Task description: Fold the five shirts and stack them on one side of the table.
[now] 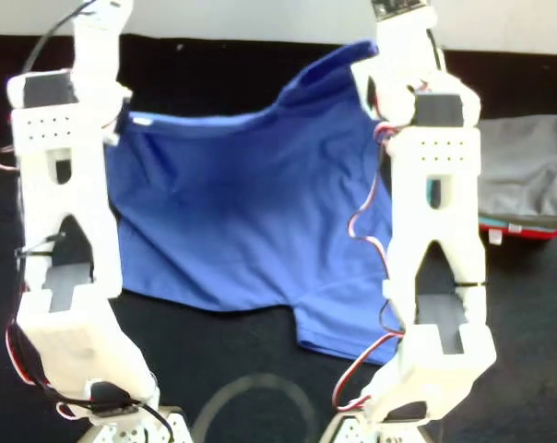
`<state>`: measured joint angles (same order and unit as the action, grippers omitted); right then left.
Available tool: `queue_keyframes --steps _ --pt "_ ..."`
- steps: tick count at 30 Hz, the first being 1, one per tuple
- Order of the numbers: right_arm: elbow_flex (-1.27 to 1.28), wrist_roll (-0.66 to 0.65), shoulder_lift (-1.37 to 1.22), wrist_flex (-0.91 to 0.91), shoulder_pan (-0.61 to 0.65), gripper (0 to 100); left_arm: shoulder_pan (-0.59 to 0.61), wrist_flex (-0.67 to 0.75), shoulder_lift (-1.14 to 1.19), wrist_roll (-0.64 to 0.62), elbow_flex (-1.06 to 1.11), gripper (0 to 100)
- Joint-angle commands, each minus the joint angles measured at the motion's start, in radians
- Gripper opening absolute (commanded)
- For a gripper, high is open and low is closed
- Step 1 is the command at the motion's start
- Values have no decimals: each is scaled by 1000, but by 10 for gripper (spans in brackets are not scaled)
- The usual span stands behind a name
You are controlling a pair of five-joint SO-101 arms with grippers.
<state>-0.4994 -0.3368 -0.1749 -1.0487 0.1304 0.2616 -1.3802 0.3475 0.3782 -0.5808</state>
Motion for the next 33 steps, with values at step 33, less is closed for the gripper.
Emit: queue_keyframes --steps 33 --pt "515 120 526 -371 4 5 -127 -226 -410 -2 782 8"
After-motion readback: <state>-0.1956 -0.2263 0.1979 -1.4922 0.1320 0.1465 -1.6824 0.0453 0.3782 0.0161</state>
